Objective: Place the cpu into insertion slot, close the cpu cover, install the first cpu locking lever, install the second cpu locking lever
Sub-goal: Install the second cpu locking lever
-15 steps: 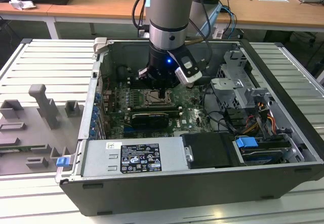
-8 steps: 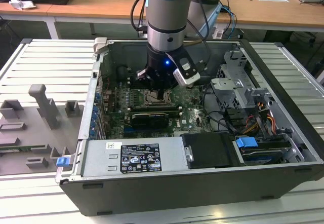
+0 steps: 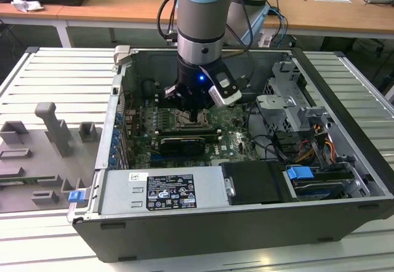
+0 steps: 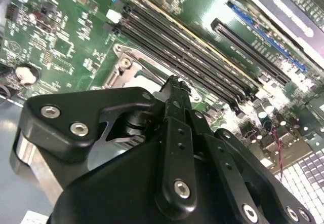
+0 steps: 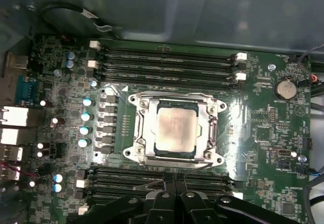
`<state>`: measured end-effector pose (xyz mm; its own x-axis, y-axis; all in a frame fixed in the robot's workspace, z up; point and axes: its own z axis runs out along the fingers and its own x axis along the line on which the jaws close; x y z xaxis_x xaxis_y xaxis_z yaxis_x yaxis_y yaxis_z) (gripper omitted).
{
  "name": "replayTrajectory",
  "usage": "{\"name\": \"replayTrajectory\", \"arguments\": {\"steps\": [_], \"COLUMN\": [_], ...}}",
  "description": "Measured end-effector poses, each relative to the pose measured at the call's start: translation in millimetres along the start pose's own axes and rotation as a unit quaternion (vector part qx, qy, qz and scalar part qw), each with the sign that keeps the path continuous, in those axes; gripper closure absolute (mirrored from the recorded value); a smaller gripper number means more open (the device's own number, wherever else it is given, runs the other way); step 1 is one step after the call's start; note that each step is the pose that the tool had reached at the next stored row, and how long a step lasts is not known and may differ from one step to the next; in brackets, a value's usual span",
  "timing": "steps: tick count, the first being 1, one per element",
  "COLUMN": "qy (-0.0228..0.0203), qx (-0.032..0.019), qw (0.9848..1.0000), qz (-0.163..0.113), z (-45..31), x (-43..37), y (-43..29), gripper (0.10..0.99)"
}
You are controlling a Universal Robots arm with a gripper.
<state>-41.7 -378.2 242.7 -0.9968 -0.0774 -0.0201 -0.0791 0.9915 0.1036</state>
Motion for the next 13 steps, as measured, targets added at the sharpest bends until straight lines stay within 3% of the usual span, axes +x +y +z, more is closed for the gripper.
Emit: {"name": "replayTrajectory", "arguments": {"steps": [2,5,6,11,12,13], "qy": [-0.0005,-0.0004,-0.0004,-0.0006,-0.0007,-0.0010], "qx": [-0.0053,-0.0051,-0.0052,-0.0067,-0.0077,-0.0121], "qw": [1.0000,1.0000,1.0000,1.0000,1.0000,0.9999], "qz": [0.000,0.000,0.000,0.000,0.000,0.000], "z": [2.7,10.1,17.7,17.7,17.6,17.3], "x": [9.9,13.8,15.2,17.0,17.2,18.6], "y": [0.0,-0.6,-1.3,-4.9,-6.0,-8.6], "gripper": [0.980,0.980,0.980,0.980,0.980,0.980]}}
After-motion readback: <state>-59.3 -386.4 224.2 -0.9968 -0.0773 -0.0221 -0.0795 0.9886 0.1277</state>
